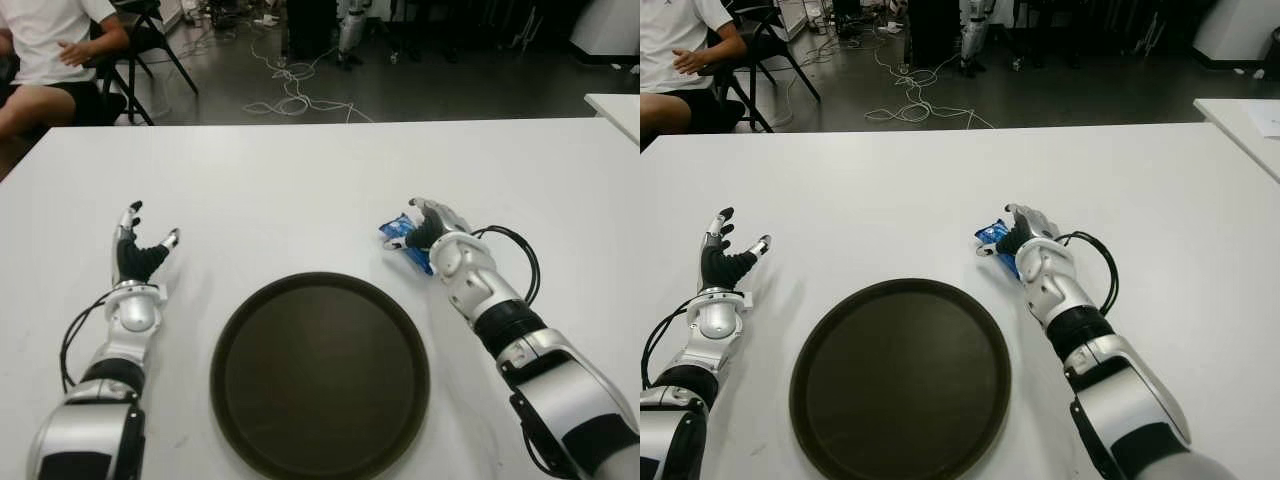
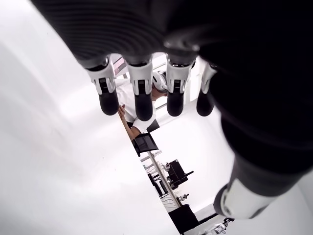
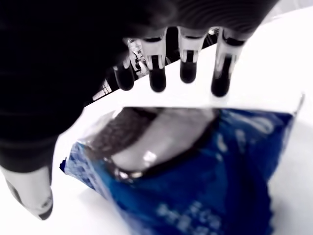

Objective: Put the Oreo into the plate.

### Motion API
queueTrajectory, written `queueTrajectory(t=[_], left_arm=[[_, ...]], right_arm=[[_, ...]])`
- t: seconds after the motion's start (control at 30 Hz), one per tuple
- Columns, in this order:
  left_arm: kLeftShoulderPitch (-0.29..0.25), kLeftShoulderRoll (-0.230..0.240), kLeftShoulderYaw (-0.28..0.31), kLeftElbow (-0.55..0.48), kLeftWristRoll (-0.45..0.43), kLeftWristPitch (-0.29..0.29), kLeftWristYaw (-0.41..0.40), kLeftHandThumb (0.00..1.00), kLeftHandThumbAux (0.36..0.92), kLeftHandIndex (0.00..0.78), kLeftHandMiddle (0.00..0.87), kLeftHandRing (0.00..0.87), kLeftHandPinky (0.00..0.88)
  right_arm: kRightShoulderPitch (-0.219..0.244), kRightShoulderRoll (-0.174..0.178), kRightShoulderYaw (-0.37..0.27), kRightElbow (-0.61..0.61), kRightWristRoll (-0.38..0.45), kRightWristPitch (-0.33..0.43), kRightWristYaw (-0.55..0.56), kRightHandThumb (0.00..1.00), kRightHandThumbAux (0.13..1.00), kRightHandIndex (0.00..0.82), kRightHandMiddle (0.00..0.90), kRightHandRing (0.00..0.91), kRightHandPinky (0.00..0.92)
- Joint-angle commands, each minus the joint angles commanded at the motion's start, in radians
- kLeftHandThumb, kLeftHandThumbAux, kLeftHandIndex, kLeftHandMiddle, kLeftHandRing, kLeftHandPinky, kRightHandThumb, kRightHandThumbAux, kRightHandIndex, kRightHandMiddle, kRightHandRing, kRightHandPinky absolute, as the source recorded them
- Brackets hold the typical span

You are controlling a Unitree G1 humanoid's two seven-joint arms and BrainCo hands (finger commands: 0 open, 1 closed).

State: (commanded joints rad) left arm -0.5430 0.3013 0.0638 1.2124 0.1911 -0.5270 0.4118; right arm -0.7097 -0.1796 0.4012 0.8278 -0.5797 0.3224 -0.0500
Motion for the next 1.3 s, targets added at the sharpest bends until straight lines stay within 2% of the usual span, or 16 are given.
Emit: queueTrajectory(t=[0.4, 0.67, 1.3], left_arm=[[-0.001, 0.000, 0.003, 0.000, -0.006, 0.011, -0.008, 0.000, 0.748, 0.069, 0.087, 0.055, 0.026], [0.004, 0.003, 0.000, -0.002, 0.000, -0.007, -0.005, 0.000, 0.759, 0.069, 0.089, 0.061, 0.042], [0.003, -0.002, 0.006, -0.004, -0.009, -0.016, -0.007, 0.000, 0.771, 0.071, 0.095, 0.062, 0.032]], right_arm=[[0.000, 0.000, 0.000, 0.001, -0.005, -0.006, 0.003, 0.000, 0.657, 0.000, 0.000, 0.000, 0.015], [0.005, -0.006, 0.010, -0.001, -0.013, -0.012, -0.003, 0.000, 0.655, 0.000, 0.000, 0.000, 0.000], [0.008, -0.033, 0.087, -0.036, -0.105, 0.043, 0.038, 0.000, 0.673, 0.000, 0.000, 0.000, 0.002]])
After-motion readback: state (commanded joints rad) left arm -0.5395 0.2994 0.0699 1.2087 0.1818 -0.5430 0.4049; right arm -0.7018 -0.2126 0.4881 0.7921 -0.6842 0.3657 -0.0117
